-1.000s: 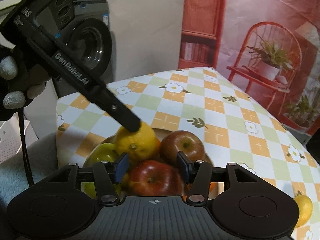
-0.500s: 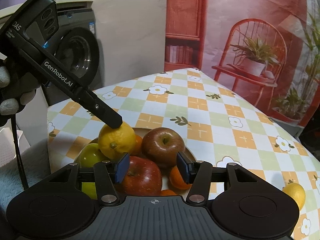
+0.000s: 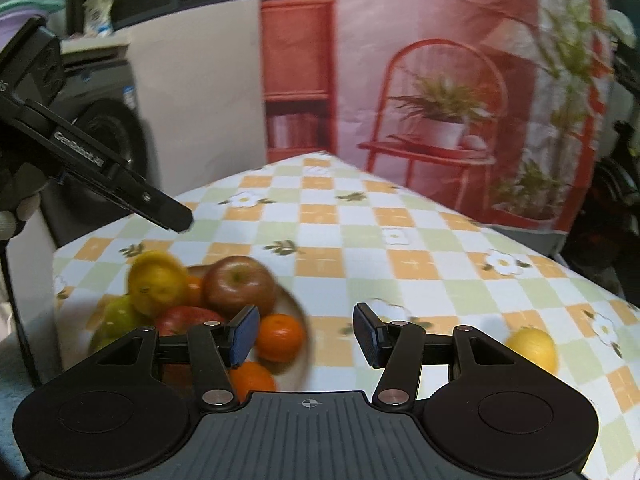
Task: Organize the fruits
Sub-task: 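Move both tools to the second yellow lemon on the cloth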
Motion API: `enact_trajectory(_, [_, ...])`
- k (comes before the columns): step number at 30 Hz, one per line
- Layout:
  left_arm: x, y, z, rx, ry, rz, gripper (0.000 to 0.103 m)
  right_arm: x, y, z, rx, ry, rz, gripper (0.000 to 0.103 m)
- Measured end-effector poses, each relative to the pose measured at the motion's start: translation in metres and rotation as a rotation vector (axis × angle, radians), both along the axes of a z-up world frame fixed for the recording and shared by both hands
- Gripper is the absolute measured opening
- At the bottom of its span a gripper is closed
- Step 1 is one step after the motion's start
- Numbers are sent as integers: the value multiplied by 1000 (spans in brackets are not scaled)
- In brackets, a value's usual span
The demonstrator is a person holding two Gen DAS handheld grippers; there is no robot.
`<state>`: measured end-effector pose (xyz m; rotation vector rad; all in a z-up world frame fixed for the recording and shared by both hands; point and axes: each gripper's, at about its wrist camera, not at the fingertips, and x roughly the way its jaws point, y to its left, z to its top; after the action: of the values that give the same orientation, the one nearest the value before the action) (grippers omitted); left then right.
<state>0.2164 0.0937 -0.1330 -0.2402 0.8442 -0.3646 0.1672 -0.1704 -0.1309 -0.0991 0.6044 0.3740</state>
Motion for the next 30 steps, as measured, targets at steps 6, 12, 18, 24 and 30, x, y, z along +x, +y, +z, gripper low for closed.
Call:
enact_trajectory(6, [11, -40, 13, 25, -60, -17, 38, -5, -53, -11, 30, -36, -145, 55])
enact_trajectory(12, [22, -97, 25, 28, -97, -77, 38, -9, -113, -28, 78, -20, -277, 55])
enact_trajectory(18, [36, -155, 26, 39, -123, -147, 38, -5, -144, -42, 67, -14, -311, 56])
enact_trajectory(24, [58, -203, 15, 72, -110, -197, 38, 7, -154, -54, 74, 6, -297, 56])
enact_trajectory(30, [83, -222, -11, 90, -27, -190, 37, 22, -154, -65, 89, 28, -272, 56])
